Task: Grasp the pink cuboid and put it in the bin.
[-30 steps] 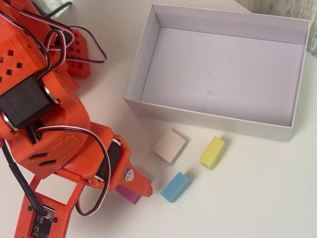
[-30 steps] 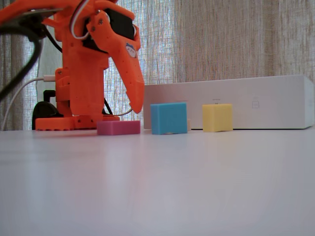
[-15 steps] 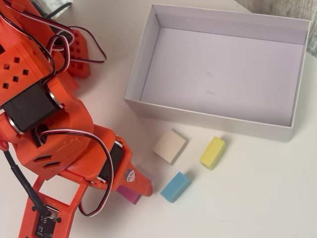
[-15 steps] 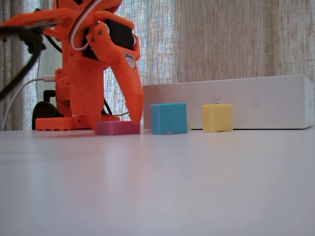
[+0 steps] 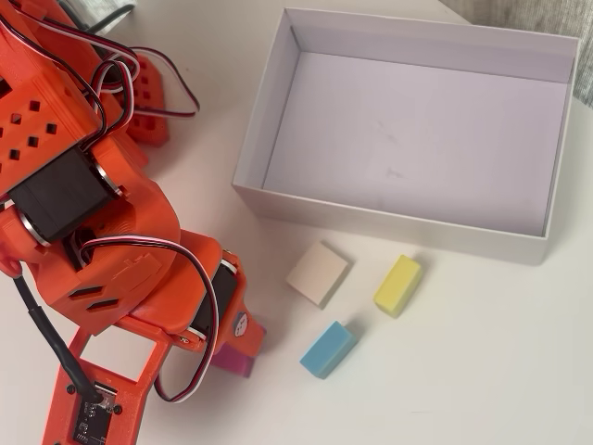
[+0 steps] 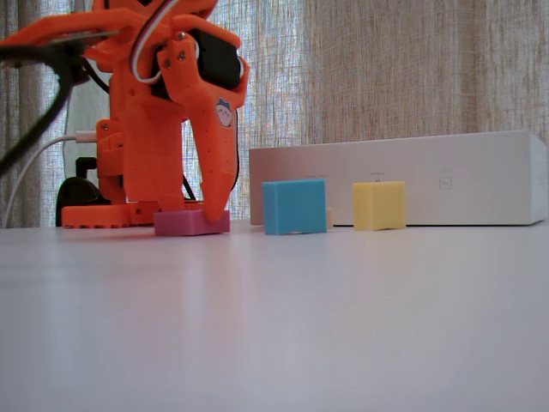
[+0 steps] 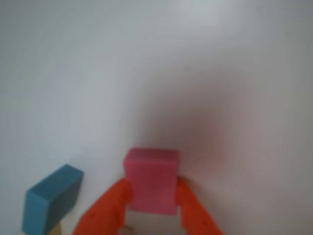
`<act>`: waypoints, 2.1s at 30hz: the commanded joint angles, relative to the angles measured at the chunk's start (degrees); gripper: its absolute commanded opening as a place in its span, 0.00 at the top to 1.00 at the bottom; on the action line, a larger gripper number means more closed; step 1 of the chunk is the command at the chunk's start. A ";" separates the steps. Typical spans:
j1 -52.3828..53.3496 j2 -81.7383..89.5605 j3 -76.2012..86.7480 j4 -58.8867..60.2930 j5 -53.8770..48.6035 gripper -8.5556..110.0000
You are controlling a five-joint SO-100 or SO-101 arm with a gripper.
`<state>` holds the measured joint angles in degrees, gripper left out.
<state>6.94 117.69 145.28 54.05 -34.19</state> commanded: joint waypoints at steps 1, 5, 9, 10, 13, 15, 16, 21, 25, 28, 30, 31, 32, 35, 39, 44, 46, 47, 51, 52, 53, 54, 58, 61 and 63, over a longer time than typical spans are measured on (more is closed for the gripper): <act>0.44 1.05 -0.35 0.62 0.09 1.00; -0.35 8.96 -5.89 8.44 -0.09 1.00; -4.48 17.31 -19.60 19.34 0.18 1.00; -6.15 18.63 -23.47 21.09 0.18 1.00; -13.01 22.32 -33.05 22.41 0.26 1.00; -18.37 23.99 -36.83 21.36 0.35 1.00; -21.53 24.70 -37.88 20.57 0.35 1.00; -36.47 27.42 -35.24 15.21 0.26 1.00; -43.07 28.65 -23.99 9.23 0.26 1.00; -45.00 30.94 -12.13 5.01 0.09 1.00; -45.18 32.87 -4.04 2.37 -0.09 1.00; -45.18 34.01 -0.18 1.76 -0.09 1.00; -45.18 35.24 3.34 1.23 -0.09 1.00; -44.82 39.37 11.69 1.32 0.00 0.97; -46.14 40.08 12.92 3.87 0.70 0.74; -45.35 43.15 13.01 -1.93 0.18 0.68; -44.47 43.86 12.57 -5.80 0.09 0.69; -43.68 43.95 11.95 -8.09 0.09 0.69; -38.76 43.95 6.94 -21.53 0.62 0.69; -37.00 43.95 4.92 -23.99 0.79 0.69; -34.89 43.95 2.72 -25.58 1.41 0.70; -32.52 44.03 0.62 -25.93 3.25 0.70; -21.09 45.09 -7.21 -21.80 15.73 0.75; -13.89 49.04 -7.65 -13.01 22.32 0.79; -11.16 53.17 -4.48 -6.42 23.29 0.80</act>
<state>-8.00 166.46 140.98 40.69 -13.62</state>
